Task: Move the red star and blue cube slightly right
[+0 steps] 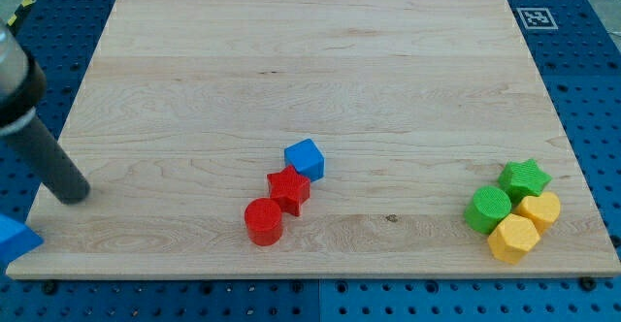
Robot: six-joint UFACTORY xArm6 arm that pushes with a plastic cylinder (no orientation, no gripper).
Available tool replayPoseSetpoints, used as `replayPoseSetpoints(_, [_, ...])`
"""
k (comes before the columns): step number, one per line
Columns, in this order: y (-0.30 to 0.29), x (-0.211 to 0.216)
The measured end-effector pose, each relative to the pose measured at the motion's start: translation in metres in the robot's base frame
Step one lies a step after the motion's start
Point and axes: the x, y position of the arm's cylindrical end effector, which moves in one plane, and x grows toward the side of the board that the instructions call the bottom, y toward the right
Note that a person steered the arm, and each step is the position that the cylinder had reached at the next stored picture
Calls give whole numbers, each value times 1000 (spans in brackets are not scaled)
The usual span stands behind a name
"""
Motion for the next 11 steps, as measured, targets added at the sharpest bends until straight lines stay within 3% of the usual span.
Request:
replayPoseSetpoints(1, [-37, -17])
replayPoseSetpoints(2, [-37, -11])
replayPoseSetpoints(3, [-15, 47])
replayPoseSetpoints(5, [50, 52])
replayPoseSetpoints(8, [148, -16])
replayPoseSetpoints(10, [242, -13])
replayPoseSetpoints(11, [260, -12])
